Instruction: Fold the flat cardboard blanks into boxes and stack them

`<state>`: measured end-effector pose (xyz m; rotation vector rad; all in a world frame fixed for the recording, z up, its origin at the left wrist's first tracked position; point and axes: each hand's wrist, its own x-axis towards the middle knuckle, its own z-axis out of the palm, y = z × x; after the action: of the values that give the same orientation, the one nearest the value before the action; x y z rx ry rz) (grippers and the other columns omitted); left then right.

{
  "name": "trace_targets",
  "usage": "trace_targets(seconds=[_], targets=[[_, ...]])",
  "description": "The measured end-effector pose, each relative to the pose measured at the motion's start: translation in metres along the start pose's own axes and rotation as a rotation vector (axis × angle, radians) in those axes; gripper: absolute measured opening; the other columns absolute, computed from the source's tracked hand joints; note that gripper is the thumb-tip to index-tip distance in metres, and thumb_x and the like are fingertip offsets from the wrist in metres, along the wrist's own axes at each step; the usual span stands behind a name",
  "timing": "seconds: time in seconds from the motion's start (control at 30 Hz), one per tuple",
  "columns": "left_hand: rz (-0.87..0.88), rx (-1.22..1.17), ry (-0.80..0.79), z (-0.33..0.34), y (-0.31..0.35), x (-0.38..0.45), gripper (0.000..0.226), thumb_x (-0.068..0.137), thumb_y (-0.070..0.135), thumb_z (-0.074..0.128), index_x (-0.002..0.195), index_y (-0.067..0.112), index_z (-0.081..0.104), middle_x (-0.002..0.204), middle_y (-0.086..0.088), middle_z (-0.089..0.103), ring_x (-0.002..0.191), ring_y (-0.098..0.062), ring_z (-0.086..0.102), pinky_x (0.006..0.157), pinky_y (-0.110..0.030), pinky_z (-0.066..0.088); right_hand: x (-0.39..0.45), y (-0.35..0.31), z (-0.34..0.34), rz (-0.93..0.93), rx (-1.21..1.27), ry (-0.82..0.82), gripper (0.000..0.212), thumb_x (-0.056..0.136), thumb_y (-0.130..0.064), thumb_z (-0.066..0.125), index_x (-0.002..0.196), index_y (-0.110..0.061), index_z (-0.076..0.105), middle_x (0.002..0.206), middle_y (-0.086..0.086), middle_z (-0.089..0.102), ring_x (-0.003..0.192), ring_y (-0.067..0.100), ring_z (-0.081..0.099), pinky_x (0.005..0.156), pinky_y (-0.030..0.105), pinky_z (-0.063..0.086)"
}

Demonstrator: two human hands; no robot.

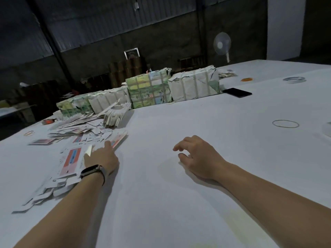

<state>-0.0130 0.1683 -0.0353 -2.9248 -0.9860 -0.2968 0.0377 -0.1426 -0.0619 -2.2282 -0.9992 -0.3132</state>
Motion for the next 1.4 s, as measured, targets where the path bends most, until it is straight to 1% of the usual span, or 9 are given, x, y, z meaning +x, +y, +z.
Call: trace_targets(seconds=[0.2, 0.37, 0.47, 0.6, 0.7, 0.83, 0.97, 1.2, 1.4], targets=[[0.310, 0.012, 0.207, -0.010, 0.019, -0.018, 0.034, 0.088, 0.035, 0.044, 0.118, 0.019, 0.048, 0.103, -0.007, 0.067, 0.092, -0.036, 0.064, 0.069, -0.038, 0.040, 0.000, -0.001, 0.000, 0.002, -0.011, -0.002, 0.024, 0.096, -0.027, 0.053, 0.116, -0.031, 0.065, 0.103, -0.019, 0.056, 0.099, 0.002, 0.042, 0.087, 0.029, 0.045], [0.388, -0.361, 0.407, -0.035, 0.051, -0.041, 0.036, 0.090, -0.002, 0.052, 0.119, 0.018, 0.059, 0.100, -0.011, 0.072, 0.077, -0.032, 0.061, 0.052, -0.034, 0.047, 0.002, 0.001, 0.000, 0.022, 0.026, 0.006, 0.026, 0.097, -0.027, 0.054, 0.121, -0.029, 0.063, 0.099, -0.019, 0.055, 0.097, 0.003, 0.042, 0.089, 0.032, 0.046], [0.243, -1.000, 0.134, -0.053, 0.077, -0.055, 0.026, 0.097, 0.004, 0.057, 0.109, 0.027, 0.057, 0.101, -0.002, 0.071, 0.089, -0.025, 0.070, 0.061, -0.045, 0.062, 0.003, 0.001, -0.001, 0.085, 0.153, 0.065, 0.035, 0.098, -0.033, 0.055, 0.133, -0.029, 0.056, 0.091, -0.023, 0.056, 0.095, 0.005, 0.049, 0.087, 0.030, 0.042], [0.164, -1.516, -0.229, -0.045, 0.113, -0.087, 0.040, 0.094, -0.008, 0.051, 0.126, 0.017, 0.054, 0.101, -0.017, 0.066, 0.089, -0.025, 0.069, 0.069, -0.035, 0.058, 0.005, -0.001, -0.010, 0.271, 0.445, 0.210, 0.046, 0.099, -0.036, 0.054, 0.144, -0.032, 0.044, 0.097, -0.011, 0.067, 0.091, 0.009, 0.065, 0.088, 0.036, 0.051], [0.133, -1.601, -0.439, -0.027, 0.128, -0.107, 0.041, 0.096, -0.004, 0.047, 0.131, 0.017, 0.053, 0.111, -0.019, 0.072, 0.094, -0.030, 0.070, 0.081, -0.049, 0.056, 0.002, -0.003, -0.013, 0.294, 0.556, 0.214, 0.033, 0.100, -0.031, 0.053, 0.132, -0.038, 0.052, 0.103, -0.010, 0.073, 0.089, 0.012, 0.072, 0.085, 0.044, 0.058], [0.143, -1.714, -0.484, -0.023, 0.128, -0.117, 0.033, 0.097, 0.000, 0.047, 0.122, 0.016, 0.061, 0.106, -0.007, 0.077, 0.091, -0.025, 0.076, 0.067, -0.036, 0.061, -0.001, -0.010, -0.009, 0.208, 0.508, 0.121, 0.035, 0.100, -0.030, 0.051, 0.132, -0.042, 0.052, 0.106, -0.015, 0.073, 0.087, 0.007, 0.071, 0.081, 0.040, 0.060], [0.186, -1.862, -0.528, -0.024, 0.126, -0.119, 0.030, 0.102, 0.013, 0.052, 0.130, 0.019, 0.058, 0.118, -0.011, 0.073, 0.098, -0.026, 0.074, 0.071, -0.038, 0.061, -0.004, -0.020, -0.004, 0.131, 0.506, 0.077, 0.044, 0.093, -0.040, 0.046, 0.134, -0.056, 0.042, 0.117, -0.027, 0.067, 0.101, 0.001, 0.067, 0.091, 0.032, 0.055], [0.073, -2.072, -0.881, -0.021, 0.122, -0.115, 0.074, 0.096, 0.072, 0.022, 0.142, 0.024, 0.054, 0.129, -0.017, 0.068, 0.116, -0.039, 0.067, 0.094, -0.056, 0.056, -0.003, -0.021, -0.002, 0.128, 0.353, 0.029, 0.032, 0.099, -0.044, 0.044, 0.131, -0.043, 0.048, 0.115, -0.012, 0.064, 0.106, 0.012, 0.062, 0.088, 0.045, 0.054], [0.179, -1.952, -0.803, -0.015, 0.126, -0.114, 0.059, 0.099, 0.068, 0.023, 0.126, 0.033, 0.062, 0.099, -0.010, 0.078, 0.084, -0.027, 0.076, 0.063, -0.041, 0.061, -0.007, -0.026, 0.001, 0.202, 0.517, 0.115, 0.065, 0.088, -0.052, 0.058, 0.149, -0.037, 0.040, 0.111, -0.017, 0.050, 0.098, 0.007, 0.060, 0.088, 0.036, 0.055]])
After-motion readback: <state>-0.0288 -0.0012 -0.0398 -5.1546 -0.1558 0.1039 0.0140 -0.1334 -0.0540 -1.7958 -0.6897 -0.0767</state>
